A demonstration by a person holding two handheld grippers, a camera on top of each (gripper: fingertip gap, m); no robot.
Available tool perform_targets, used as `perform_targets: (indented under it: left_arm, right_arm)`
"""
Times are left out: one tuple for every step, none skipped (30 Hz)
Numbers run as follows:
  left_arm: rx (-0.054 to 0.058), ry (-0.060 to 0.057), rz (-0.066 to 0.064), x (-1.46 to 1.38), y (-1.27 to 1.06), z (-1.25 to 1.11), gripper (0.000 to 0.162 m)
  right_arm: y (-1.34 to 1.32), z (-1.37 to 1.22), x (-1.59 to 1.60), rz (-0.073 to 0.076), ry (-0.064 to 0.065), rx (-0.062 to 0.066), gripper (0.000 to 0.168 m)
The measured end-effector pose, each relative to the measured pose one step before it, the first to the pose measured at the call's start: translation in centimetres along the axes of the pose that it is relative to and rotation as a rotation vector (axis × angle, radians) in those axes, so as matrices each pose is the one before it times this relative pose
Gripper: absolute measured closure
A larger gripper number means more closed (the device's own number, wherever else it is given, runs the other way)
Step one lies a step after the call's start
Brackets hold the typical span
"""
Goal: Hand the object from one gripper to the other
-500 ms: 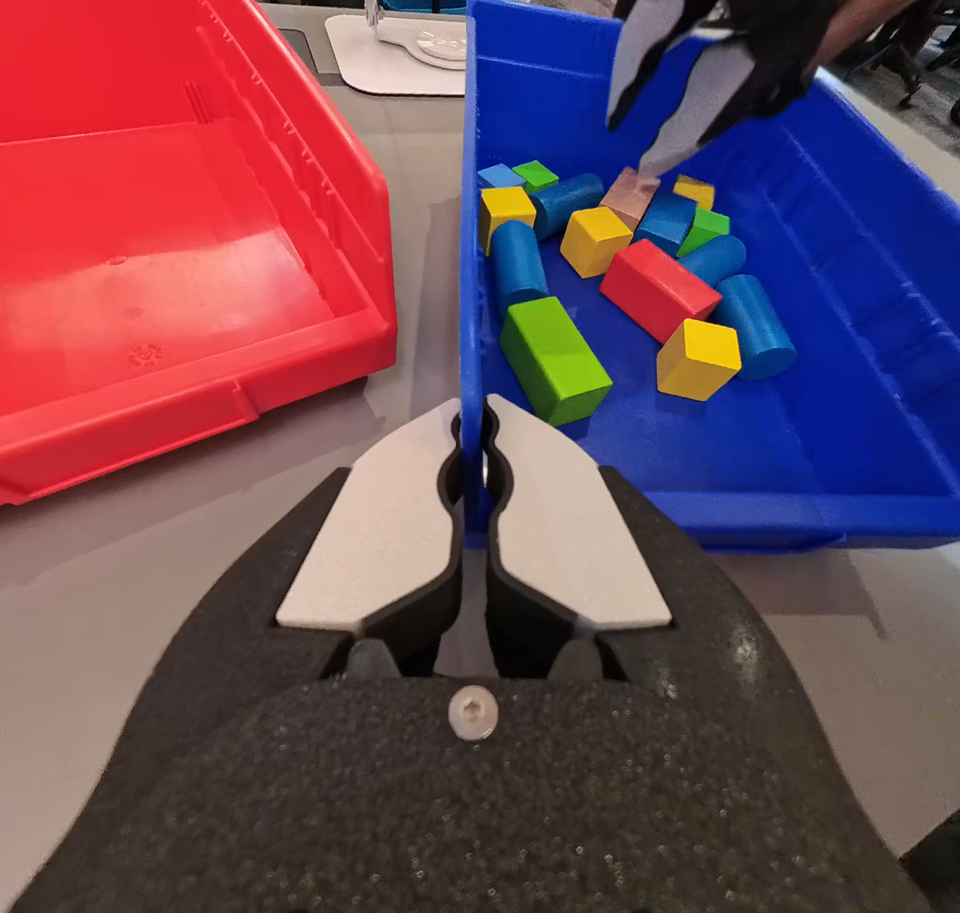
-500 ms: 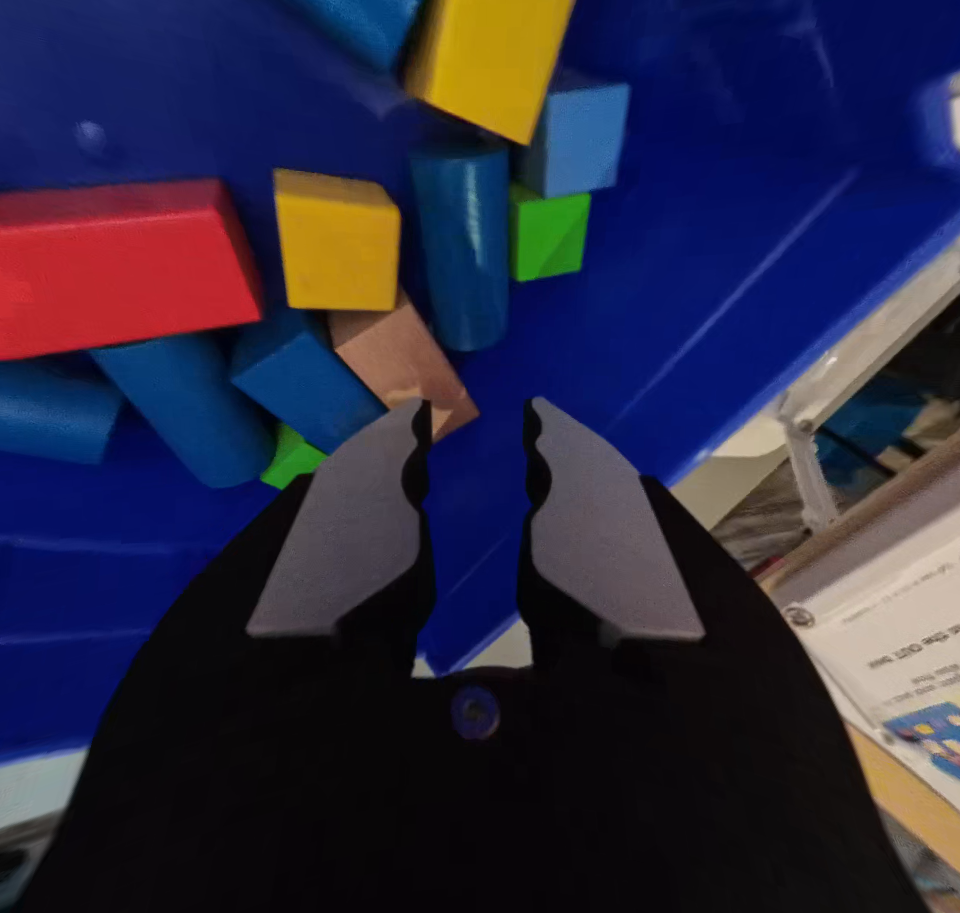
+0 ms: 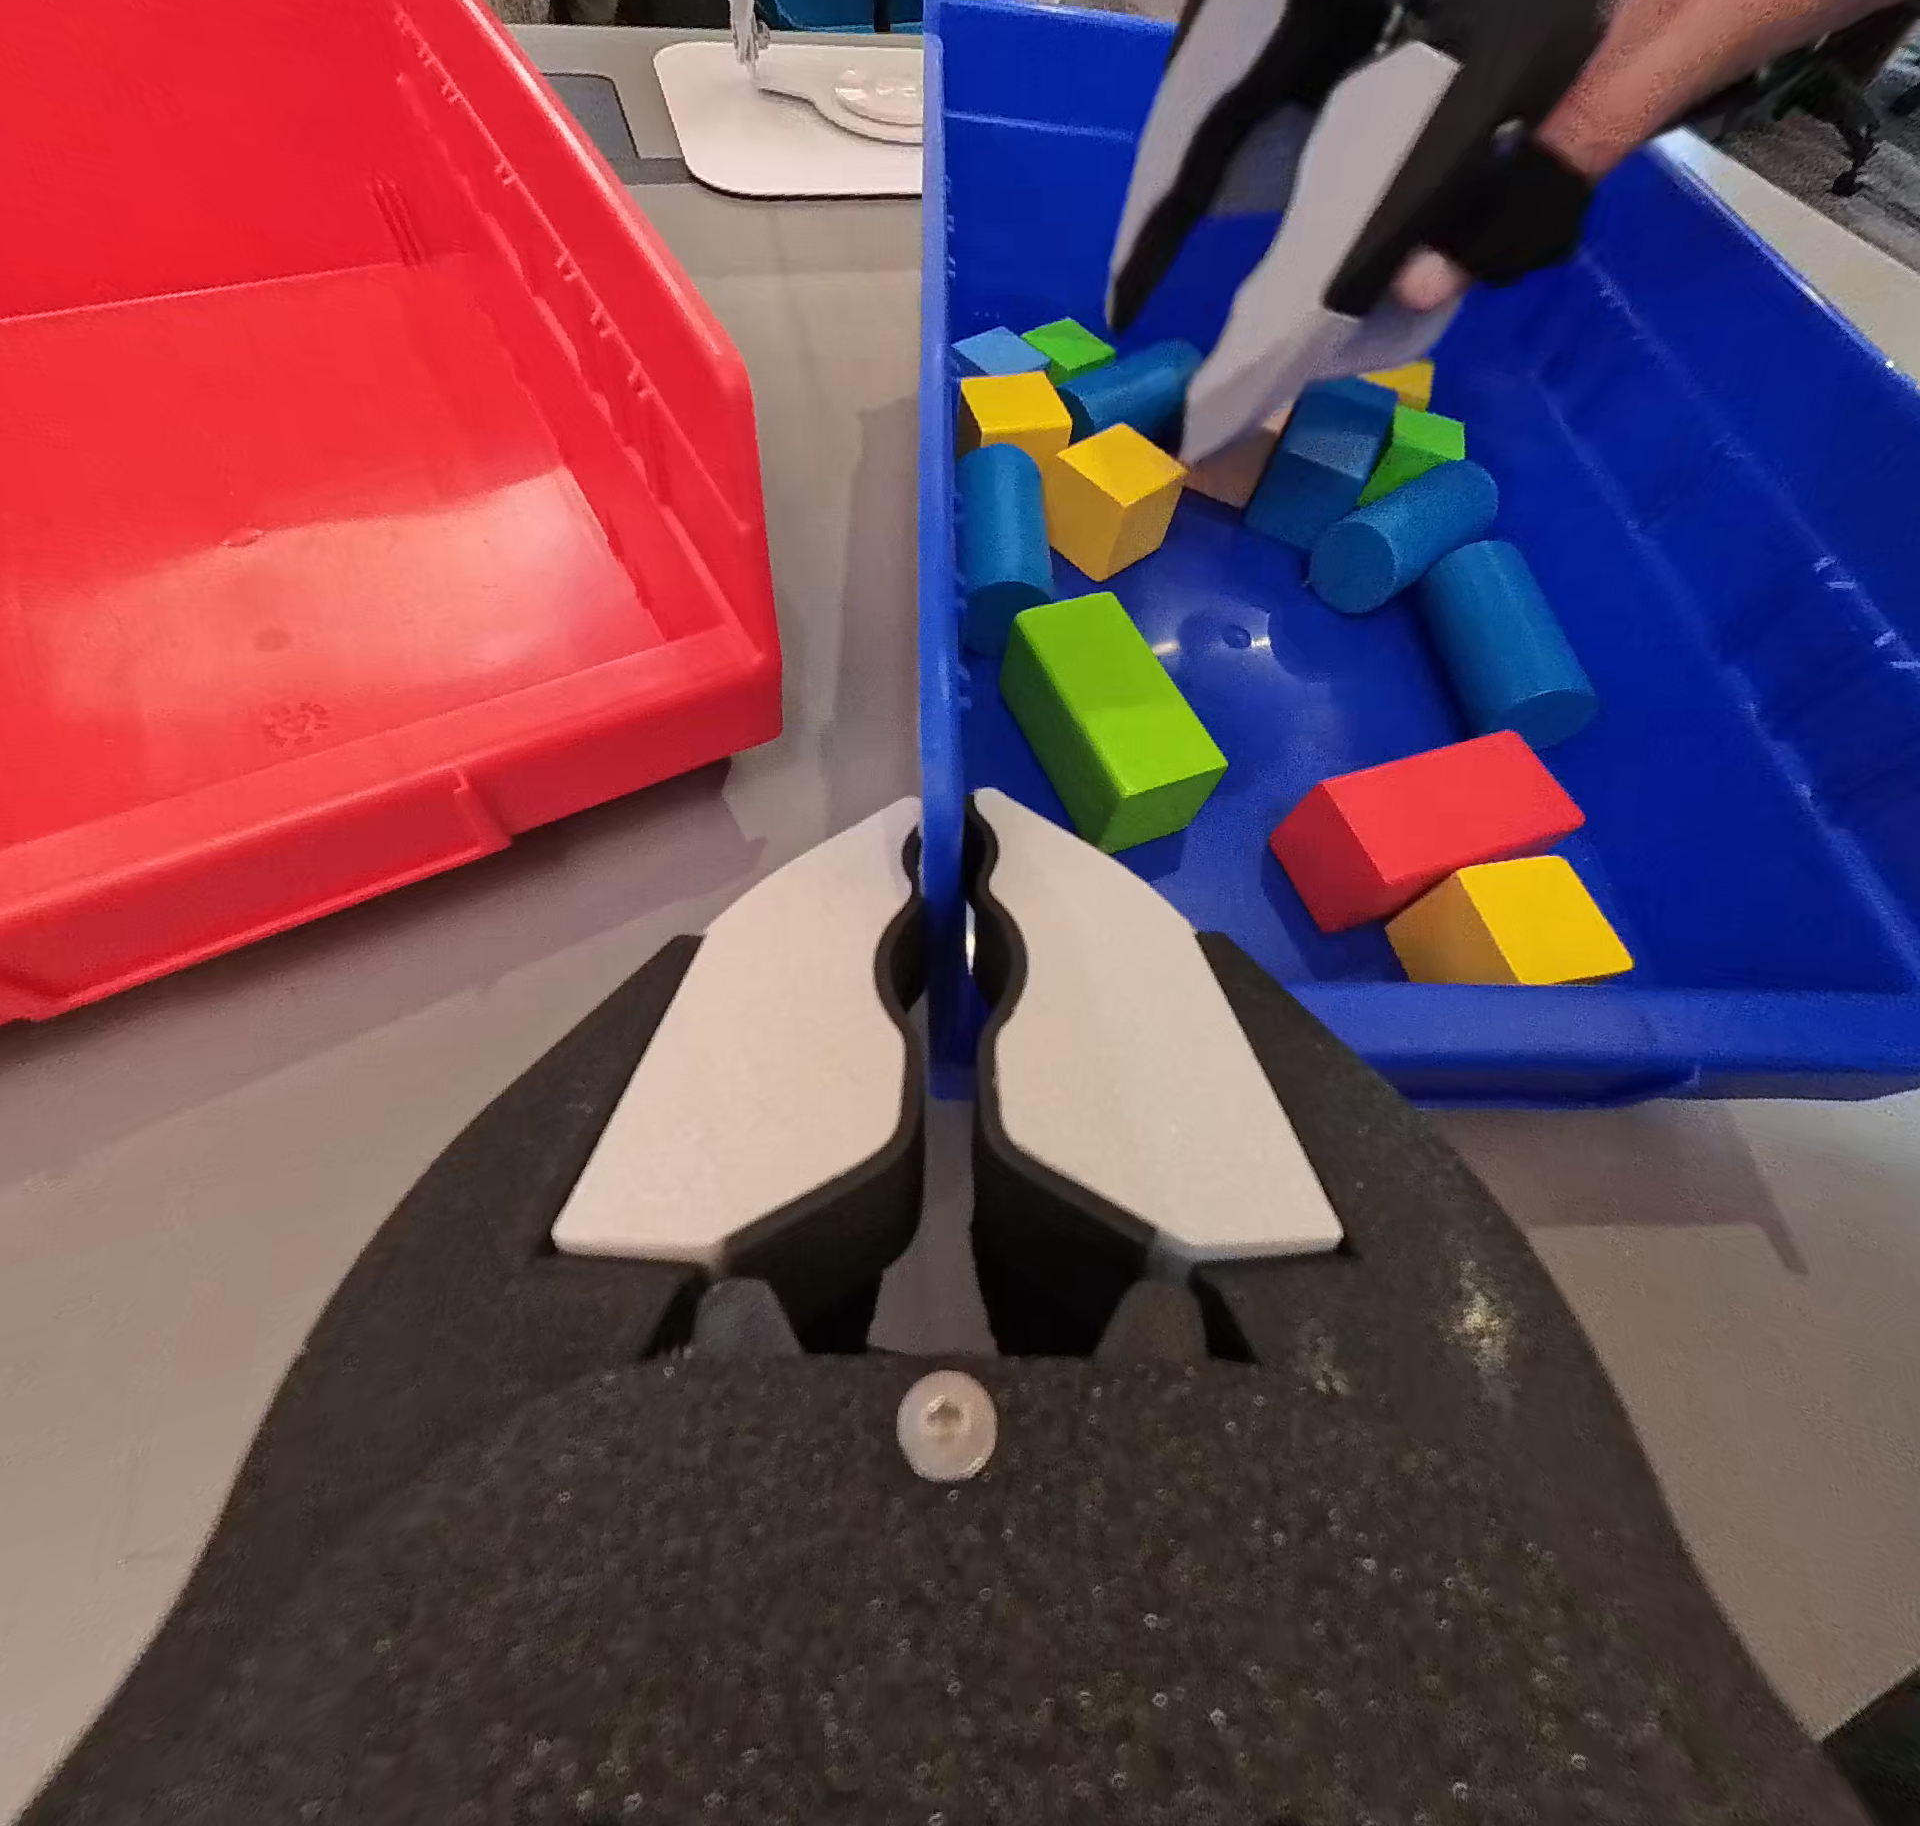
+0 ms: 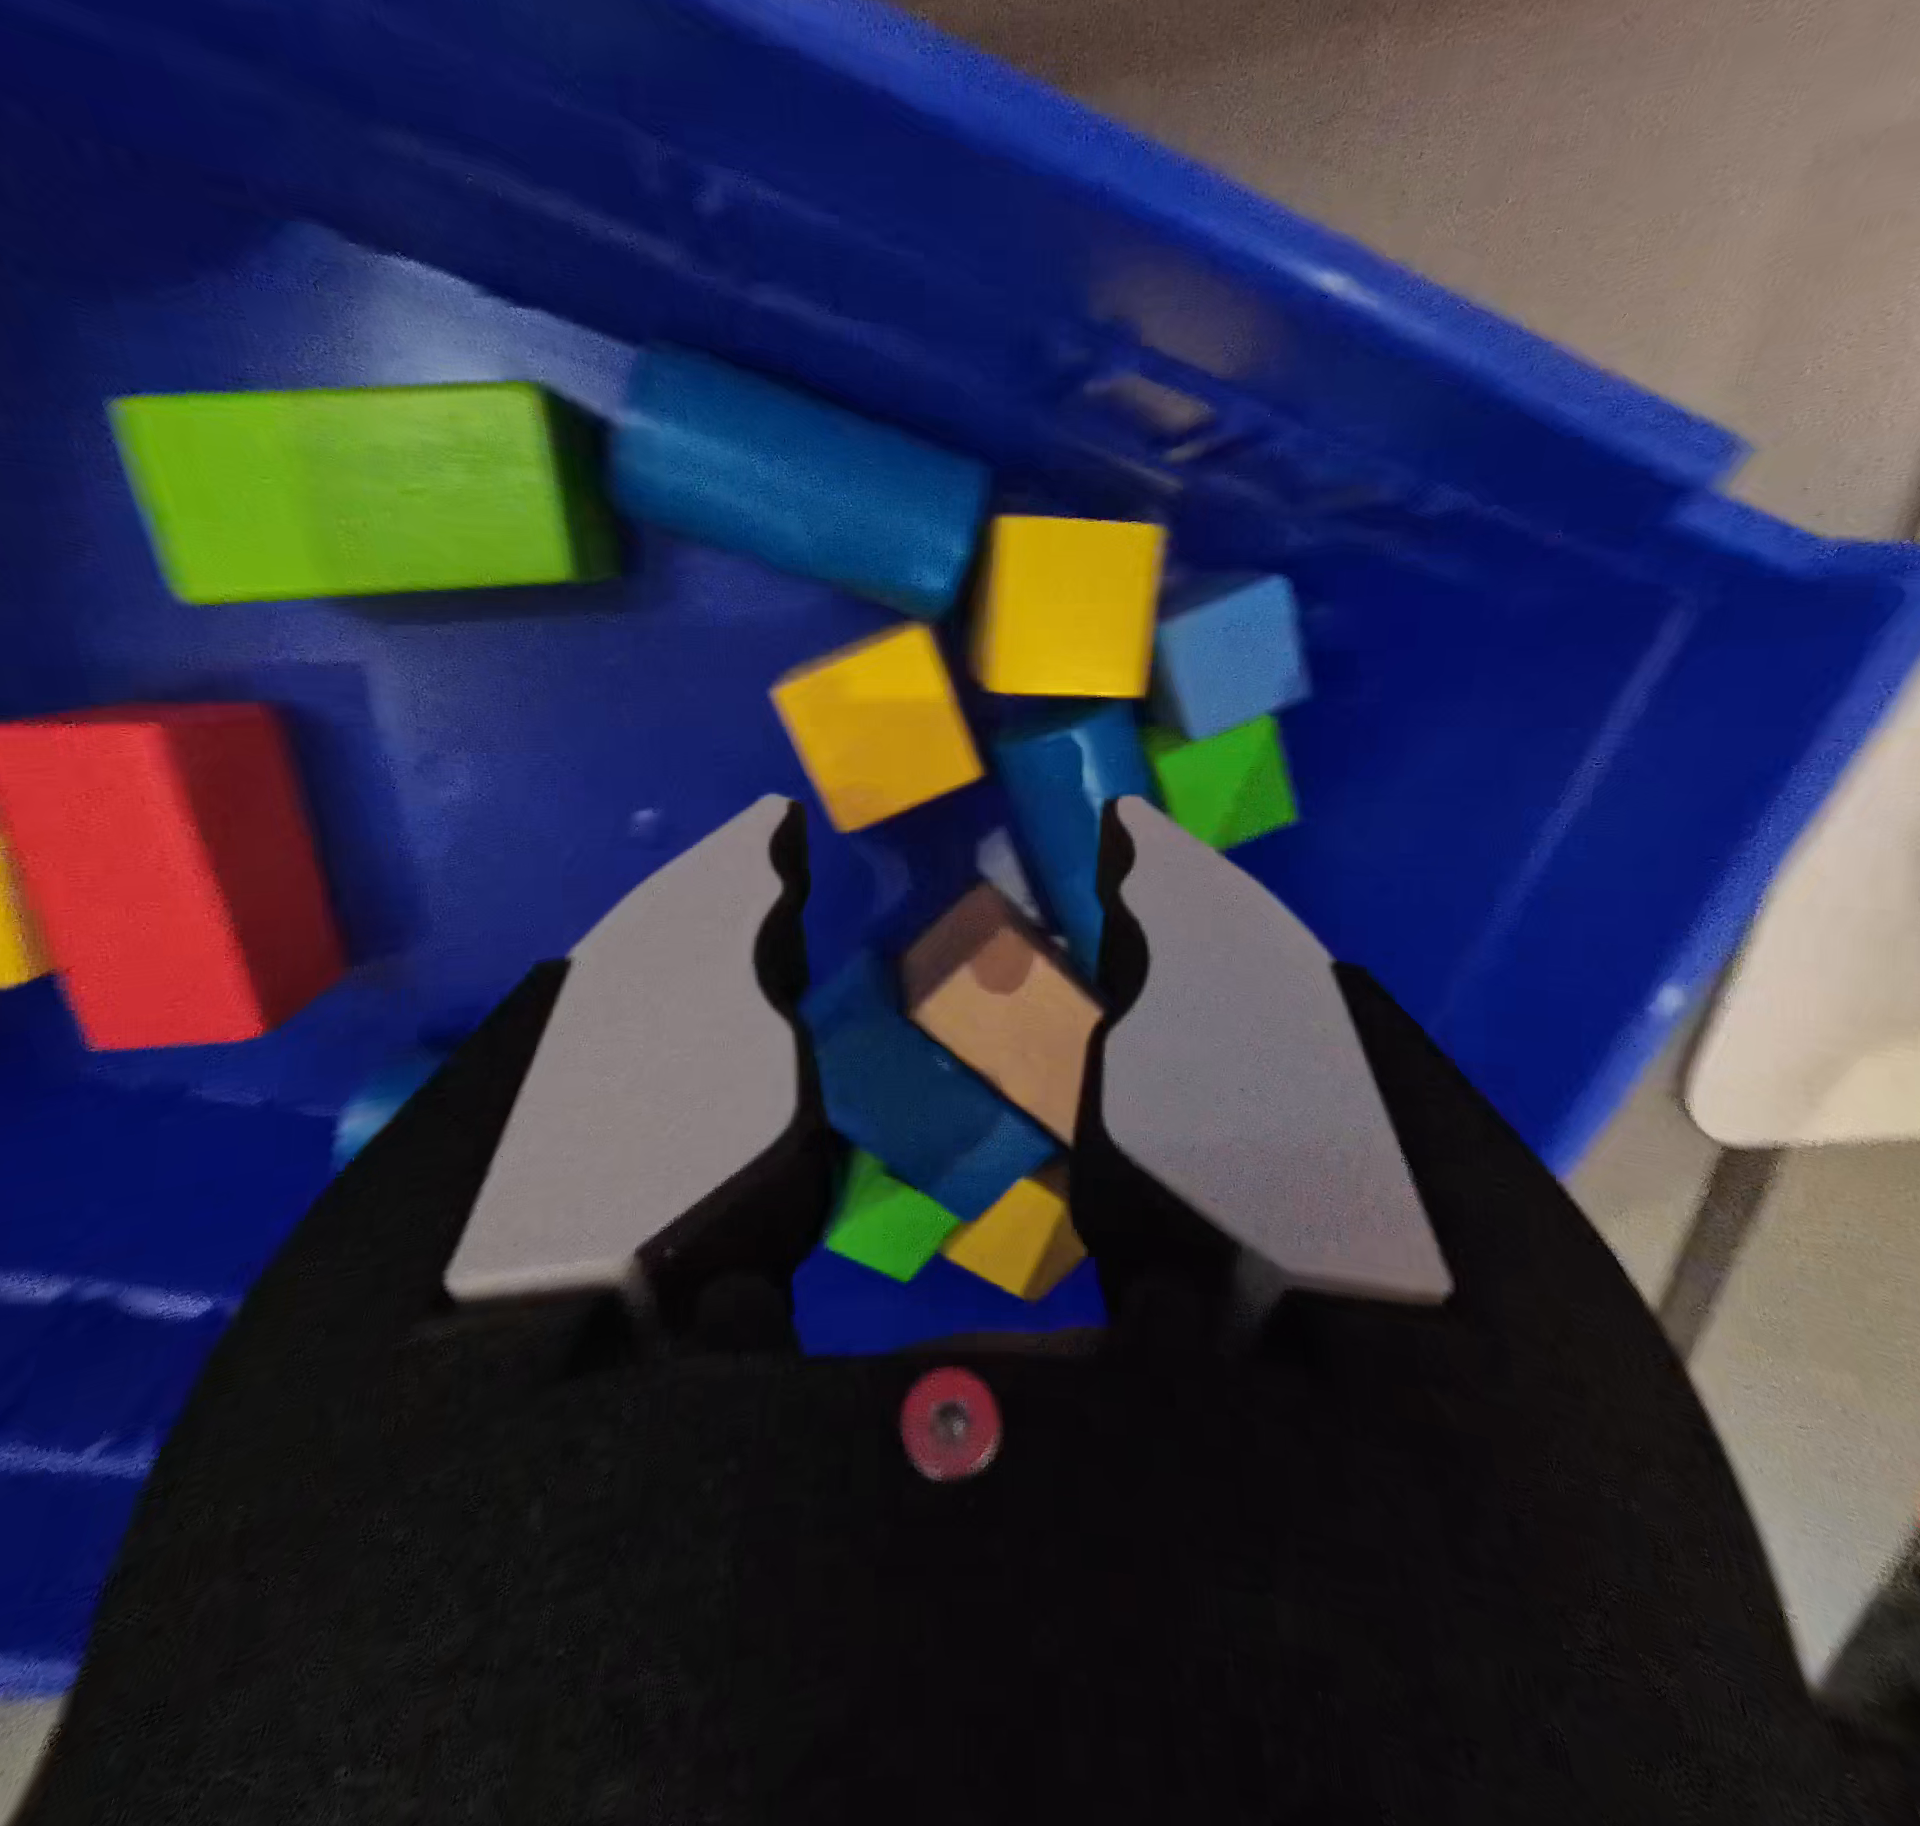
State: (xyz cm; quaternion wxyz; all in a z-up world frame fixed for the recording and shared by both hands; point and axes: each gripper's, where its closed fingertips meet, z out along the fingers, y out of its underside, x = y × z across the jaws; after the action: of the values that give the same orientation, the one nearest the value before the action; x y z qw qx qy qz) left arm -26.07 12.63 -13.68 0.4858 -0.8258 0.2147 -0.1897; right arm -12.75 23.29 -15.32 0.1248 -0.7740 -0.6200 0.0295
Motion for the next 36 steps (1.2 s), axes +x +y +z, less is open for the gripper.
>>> perform_targets:
  left_arm:
    - [0.0002,0.0008,-0.0002,-0.002,-0.005,0.003,0.159]
    - [0.0002,-0.0005,0.0009,0.001,0.000,-0.001,0.159]
    - [-0.0002,-0.0007,0.0012,0.006,-0.005,-0.003,0.159]
    - [-0.0003,-0.0004,0.0001,-0.006,0.004,-0.002,0.159]
    - [-0.0003,-0.0005,0.0003,-0.001,0.002,0.003,0.159]
    - [0.0001,-0.0008,0.0014,0.002,-0.001,0.004,0.159]
    - [0.0003,-0.0011,0.0014,-0.005,0.003,-0.007,0.159]
    - [0.0002,-0.0003,0.0009,-0.002,-0.005,0.007,0.159]
    - [0.0002,0.0014,0.0002,0.017,-0.003,0.002,0.159]
    - [-0.0002,0.0020,-0.0006,0.028,-0.007,0.018,0.159]
    - [-0.0006,0.0054,-0.0033,0.064,-0.008,0.019,0.159]
    - [-0.0012,0.0132,-0.0072,0.171,0.010,0.031,0.159]
    - [-0.0013,0.0137,-0.0092,0.191,0.011,0.030,0.158]
    - [-0.0005,0.0039,-0.0039,0.077,0.016,0.000,0.158]
    - [-0.0006,-0.0014,0.0030,0.014,0.016,-0.027,0.158]
    - [-0.0007,-0.0003,0.0026,0.019,0.009,-0.014,0.158]
    - [-0.0001,0.0008,-0.0013,0.012,0.003,-0.006,0.158]
    - [-0.0001,0.0007,0.0001,0.015,0.005,-0.007,0.158]
    - [-0.0003,0.0002,0.0025,0.010,0.016,-0.018,0.158]
    - [0.0001,-0.0001,0.0015,0.008,0.006,-0.008,0.158]
    - [0.0000,0.0004,-0.0006,0.001,0.001,-0.005,0.158]
    - [0.0001,0.0008,-0.0001,-0.002,-0.005,0.002,0.158]
    - [0.0000,0.0003,0.0007,0.007,-0.002,0.006,0.158]
    - [-0.0001,-0.0001,0.0001,-0.001,-0.008,-0.005,0.158]
    - [-0.0003,0.0000,-0.0008,0.000,-0.001,0.005,0.158]
    - [-0.0005,0.0003,-0.0017,0.003,0.004,-0.002,0.158]
    - [0.0000,0.0027,-0.0019,0.047,0.009,0.004,0.158]
    - [0.0001,0.0069,-0.0013,0.136,0.006,0.020,0.158]
    - [-0.0022,0.0033,0.0012,0.132,0.010,0.051,0.158]
    - [-0.0021,-0.0026,0.0058,0.064,0.004,0.027,0.158]
    - [0.0002,-0.0009,0.0030,0.023,0.000,-0.009,0.158]
    - [-0.0002,0.0022,-0.0003,0.000,0.012,-0.007,0.158]
    - [0.0012,0.0029,-0.0006,0.000,0.002,-0.015,0.158]
    - [0.0011,0.0004,0.0015,-0.001,-0.001,0.005,0.158]
    - [0.0008,-0.0015,0.0029,-0.001,0.004,-0.011,0.158]
    - [0.0009,-0.0001,0.0013,0.002,-0.003,-0.007,0.158]
  right_arm:
    - [0.191,0.225,1.523,0.0175,0.0701,-0.0010,0.104]
    - [0.132,0.562,0.776,0.0114,0.0347,0.0011,0.091]
    - [-0.468,0.180,0.118,0.0374,-0.0269,0.0516,0.097]
    - [-0.057,0.258,0.207,0.0579,-0.0179,0.0196,0.092]
    - [0.293,0.194,-0.071,0.0706,-0.0401,-0.0082,0.093]
    - [0.467,0.126,-0.450,0.0468,-0.0514,-0.0254,0.089]
    - [0.724,0.235,-1.023,0.0104,-0.0646,-0.0430,0.082]
    - [0.863,0.339,-0.342,-0.0333,0.0204,-0.0490,0.069]
    - [0.907,0.379,-0.354,-0.0744,0.0485,-0.0668,0.060]
    - [0.888,0.488,-0.764,-0.0469,0.0189,-0.0701,0.045]
    - [0.420,0.281,-1.573,-0.0248,-0.0456,-0.0453,0.037]
    - [-0.686,-0.361,-2.057,-0.0219,-0.0862,0.0252,0.029]
    - [-1.192,-0.776,-2.692,-0.0035,-0.1384,0.0641,0.068]
    - [-0.988,-0.562,-2.631,0.0107,-0.1527,0.0469,0.092]
    - [-0.120,-0.376,-0.022,0.0187,0.0141,-0.0251,0.081]
    - [0.165,-0.689,1.251,-0.0238,0.1044,-0.0336,0.076]
    - [-0.219,-0.810,0.748,-0.0422,0.0698,0.0161,0.076]
    - [-0.340,-0.866,0.308,-0.0124,0.0276,0.0318,0.077]
    - [0.019,-0.858,0.354,0.0022,0.0222,0.0080,0.079]
    - [0.602,-0.778,0.593,-0.0109,0.0416,-0.0225,0.083]
    - [1.189,-0.600,0.712,-0.0237,0.0542,-0.0539,0.086]
    - [1.598,-0.426,0.758,-0.0269,0.0548,-0.0698,0.088]
    - [2.097,-0.138,0.503,-0.0340,0.0386,-0.0952,0.095]
    - [2.317,0.278,0.466,-0.0360,0.0391,-0.1197,0.094]
    - [1.945,0.657,0.307,-0.0249,0.0282,-0.1099,0.095]
    - [1.441,0.987,-0.148,-0.0034,-0.0069,-0.0965,0.094]
    - [1.004,1.101,-0.329,0.0106,-0.0232,-0.0944,0.091]
    - [0.308,0.647,-0.313,0.0261,-0.0421,-0.0653,0.102]
    - [-0.109,0.438,-0.066,0.0252,-0.0223,-0.0333,0.098]
    - [-0.272,0.511,-0.162,0.0014,-0.0182,-0.0280,0.086]
    - [-0.767,0.616,-0.618,-0.0138,-0.0408,-0.0033,0.079]
    - [-1.576,0.657,-1.196,-0.0260,-0.0729,0.0500,0.080]
    - [-1.037,0.672,-0.089,-0.0461,-0.0027,0.0452,0.081]
    - [-1.201,-0.126,0.223,0.0272,0.0085,0.0841,0.076]
    - [-1.763,-1.023,-0.216,-0.0008,-0.0320,0.1592,0.075]
    - [-2.942,-1.756,-1.482,0.0055,-0.1170,0.2418,0.082]
